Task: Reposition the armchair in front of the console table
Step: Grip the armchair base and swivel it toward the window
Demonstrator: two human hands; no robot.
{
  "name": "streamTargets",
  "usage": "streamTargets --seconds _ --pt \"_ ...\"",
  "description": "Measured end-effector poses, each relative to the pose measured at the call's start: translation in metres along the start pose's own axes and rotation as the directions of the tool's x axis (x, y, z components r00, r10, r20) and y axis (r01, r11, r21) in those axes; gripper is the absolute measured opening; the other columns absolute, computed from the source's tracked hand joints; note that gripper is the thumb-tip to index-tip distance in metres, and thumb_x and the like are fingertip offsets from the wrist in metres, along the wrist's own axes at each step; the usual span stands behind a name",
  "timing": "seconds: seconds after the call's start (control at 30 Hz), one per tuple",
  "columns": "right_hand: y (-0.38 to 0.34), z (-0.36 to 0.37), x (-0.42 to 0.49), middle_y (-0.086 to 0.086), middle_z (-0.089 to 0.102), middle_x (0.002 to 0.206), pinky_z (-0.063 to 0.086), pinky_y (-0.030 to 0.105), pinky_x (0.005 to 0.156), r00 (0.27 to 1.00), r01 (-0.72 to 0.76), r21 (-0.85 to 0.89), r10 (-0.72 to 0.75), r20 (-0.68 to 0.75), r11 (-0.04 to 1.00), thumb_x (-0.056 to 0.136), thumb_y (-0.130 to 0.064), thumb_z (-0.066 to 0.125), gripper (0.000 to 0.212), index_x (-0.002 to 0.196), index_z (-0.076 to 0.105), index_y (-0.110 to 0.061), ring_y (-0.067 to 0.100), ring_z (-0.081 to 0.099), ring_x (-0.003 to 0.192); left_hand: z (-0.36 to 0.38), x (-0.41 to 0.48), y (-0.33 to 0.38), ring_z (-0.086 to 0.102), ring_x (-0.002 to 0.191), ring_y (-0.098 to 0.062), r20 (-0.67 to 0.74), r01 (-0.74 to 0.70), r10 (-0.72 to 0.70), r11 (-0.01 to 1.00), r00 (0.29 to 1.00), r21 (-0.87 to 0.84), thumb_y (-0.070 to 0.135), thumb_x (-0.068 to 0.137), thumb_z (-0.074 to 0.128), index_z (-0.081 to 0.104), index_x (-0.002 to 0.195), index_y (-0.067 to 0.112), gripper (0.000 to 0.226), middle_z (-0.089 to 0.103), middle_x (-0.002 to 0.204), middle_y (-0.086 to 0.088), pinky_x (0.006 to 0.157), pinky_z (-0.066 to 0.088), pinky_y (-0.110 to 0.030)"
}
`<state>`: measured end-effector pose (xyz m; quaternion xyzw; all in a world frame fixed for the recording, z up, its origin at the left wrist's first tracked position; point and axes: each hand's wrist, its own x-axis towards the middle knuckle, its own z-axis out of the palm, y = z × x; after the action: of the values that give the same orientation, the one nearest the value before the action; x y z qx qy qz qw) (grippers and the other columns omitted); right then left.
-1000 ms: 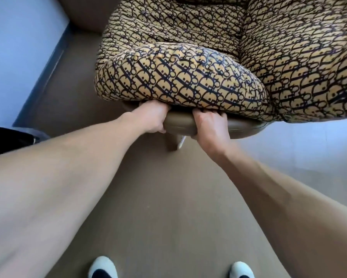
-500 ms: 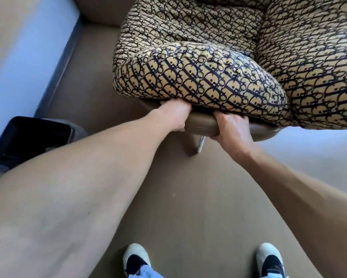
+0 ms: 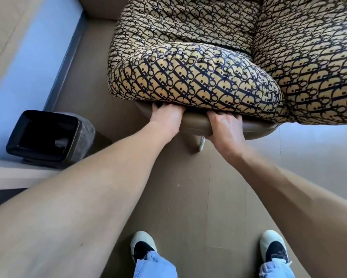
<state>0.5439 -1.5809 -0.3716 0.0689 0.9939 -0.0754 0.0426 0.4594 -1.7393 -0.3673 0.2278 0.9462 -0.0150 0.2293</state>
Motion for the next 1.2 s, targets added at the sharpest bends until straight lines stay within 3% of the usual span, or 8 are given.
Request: streamTargets --seconds 0.1,0.23,0.33,0.43,0.57,0.87,1.03,1.2 --pt "-0.003 -0.001 -0.001 0.011 0.072 0.095 0.035 0.041 0.081 1.000 -0.009 -0.003 0.009 0.012 1.000 0.079 -0.010 0.073 0.029 0.104 0.059 -0.016 0.038 0.064 0.095 0.009 -0.006 0.003 0.052 0.129 -0.032 -0.100 0.052 -0.048 0.998 0.994 0.037 0.014 0.087 0.070 0.046 0.143 0.027 0.062 0.061 0.132 -0.008 0.118 0.024 -0.063" --pt "-0.012 -0.009 -0.005 0.012 0.068 0.116 0.040 0.045 0.099 0.995 -0.039 -0.047 0.043 0.088 0.998 0.079 -0.016 0.073 0.045 0.120 0.054 -0.013 0.036 0.060 0.111 0.014 -0.016 0.011 0.048 0.131 -0.030 -0.201 0.109 -0.103 0.994 0.974 0.020 0.016 0.084 0.069 0.043 0.143 0.028 0.065 0.060 0.132 -0.006 0.115 0.028 -0.059" --pt "-0.017 -0.022 -0.023 0.014 0.054 0.139 0.029 0.047 0.118 0.989 0.017 -0.041 -0.011 0.150 0.999 0.075 -0.028 0.071 0.075 0.140 0.040 -0.006 0.034 0.046 0.132 0.002 -0.037 0.017 0.038 0.139 -0.032 -0.133 0.159 -0.151 0.986 0.980 0.054 0.025 0.081 0.069 0.035 0.146 0.024 0.073 0.050 0.143 -0.007 0.112 0.032 -0.058" --pt "-0.013 -0.050 -0.045 0.013 0.019 0.166 0.014 0.049 0.127 0.945 0.102 0.008 -0.100 0.311 0.995 0.078 -0.033 0.070 0.104 0.157 0.011 -0.004 0.029 0.014 0.155 -0.024 -0.068 0.031 0.024 0.148 -0.036 -0.037 0.132 -0.128 0.980 0.991 0.146 0.033 0.084 0.067 0.020 0.155 0.023 0.086 0.034 0.157 -0.009 0.118 0.025 -0.058" --pt "0.004 -0.118 -0.058 0.005 -0.001 0.171 0.007 0.051 0.127 0.852 0.266 0.055 -0.262 0.452 0.962 0.090 -0.028 0.062 0.094 0.161 0.001 -0.018 0.021 -0.001 0.157 -0.098 -0.093 0.057 0.014 0.153 -0.036 0.027 0.009 -0.017 0.965 0.999 0.262 0.039 0.088 0.063 0.018 0.157 0.026 0.083 0.032 0.160 -0.008 0.121 0.015 -0.058" --pt "0.196 -0.363 -0.075 -0.001 0.017 0.169 0.012 0.061 0.123 0.980 0.195 0.004 -0.195 0.049 0.981 0.086 -0.032 0.063 0.086 0.157 0.015 -0.036 0.024 0.011 0.156 -0.322 -0.110 0.238 0.014 0.153 -0.037 -0.161 0.125 -0.111 0.989 0.981 0.080 0.032 0.089 0.064 0.022 0.157 0.026 0.081 0.027 0.165 -0.007 0.122 0.010 -0.064" --pt "0.333 -0.500 -0.098 -0.003 0.019 0.168 0.011 0.064 0.121 0.994 0.087 -0.018 -0.088 -0.059 0.996 0.082 -0.052 0.068 0.091 0.155 0.016 -0.041 0.024 0.010 0.156 -0.415 -0.138 0.383 0.022 0.150 -0.035 -0.303 0.091 -0.093 0.996 0.948 -0.021 0.039 0.089 0.061 0.025 0.155 0.028 0.076 0.030 0.163 -0.003 0.121 0.018 -0.059" --pt "0.425 -0.570 -0.133 -0.007 0.016 0.168 0.011 0.065 0.121 0.998 0.003 0.019 -0.002 -0.066 1.000 0.082 -0.057 0.070 0.090 0.153 0.017 -0.046 0.022 0.008 0.157 -0.457 -0.160 0.501 0.026 0.147 -0.034 -0.341 0.023 -0.056 0.995 0.938 -0.100 0.037 0.088 0.061 0.028 0.153 0.028 0.074 0.033 0.160 -0.004 0.120 0.019 -0.061"
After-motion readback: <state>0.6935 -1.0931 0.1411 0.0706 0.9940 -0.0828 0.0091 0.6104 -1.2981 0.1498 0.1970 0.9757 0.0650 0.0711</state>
